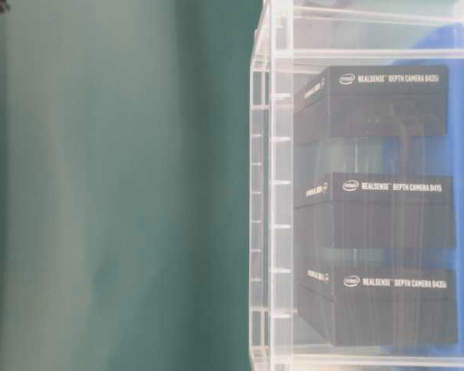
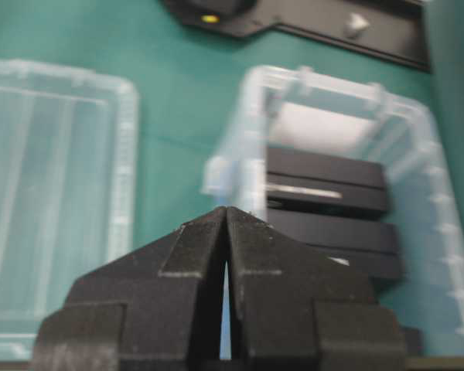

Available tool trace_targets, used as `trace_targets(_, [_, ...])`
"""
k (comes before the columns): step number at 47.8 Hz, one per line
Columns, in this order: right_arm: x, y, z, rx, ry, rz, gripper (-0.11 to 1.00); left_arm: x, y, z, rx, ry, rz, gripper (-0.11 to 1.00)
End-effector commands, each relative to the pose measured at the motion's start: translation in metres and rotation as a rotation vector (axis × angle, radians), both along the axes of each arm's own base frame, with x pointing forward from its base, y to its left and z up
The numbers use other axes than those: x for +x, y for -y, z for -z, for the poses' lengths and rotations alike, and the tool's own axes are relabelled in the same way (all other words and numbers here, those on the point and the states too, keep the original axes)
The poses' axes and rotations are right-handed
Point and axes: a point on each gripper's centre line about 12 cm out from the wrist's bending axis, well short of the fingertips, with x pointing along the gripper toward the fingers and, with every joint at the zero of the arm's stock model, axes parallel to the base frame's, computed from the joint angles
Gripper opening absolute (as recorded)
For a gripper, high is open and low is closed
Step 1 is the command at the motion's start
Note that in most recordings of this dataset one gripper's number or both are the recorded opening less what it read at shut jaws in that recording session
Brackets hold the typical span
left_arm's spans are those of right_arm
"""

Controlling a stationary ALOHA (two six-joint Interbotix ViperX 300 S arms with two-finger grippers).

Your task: Clamp the lid of the box with both arms, then lift and open it.

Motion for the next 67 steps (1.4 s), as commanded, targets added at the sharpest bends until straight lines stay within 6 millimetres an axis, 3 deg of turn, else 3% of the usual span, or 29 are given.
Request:
trace_targets(1, [-0.004, 0.013, -0.009, 0.003, 0.036, 0.038, 0.0, -0.003, -0.015, -0.012, -0.008, 0.055, -0.052, 0.02])
trace_targets(19, [-0.027, 0.066, -0.009, 0.005, 0.126, 0.202, 0.0, -0.02, -0.066, -0.021, -0.005, 0.132, -0.24, 0.02])
trace_targets(38, [-0.045, 0.113, 0.016, -0.007, 0.201, 0.333, 0.0, -0.029, -0.091, 0.003, 0.053, 0.216, -0.32, 0.02])
trace_targets(52, [-0.047, 0.122, 0.044, 0.005, 0.223, 0.328, 0.0, -0.04, -0.108, 0.026, 0.062, 0.274, -0.396, 0.02])
trace_targets(67, [-0.049, 0.121, 0.064, 0.015, 0.216, 0.309, 0.0, -0.05, -0.112, 0.055, 0.051, 0.316, -0.424, 0.02])
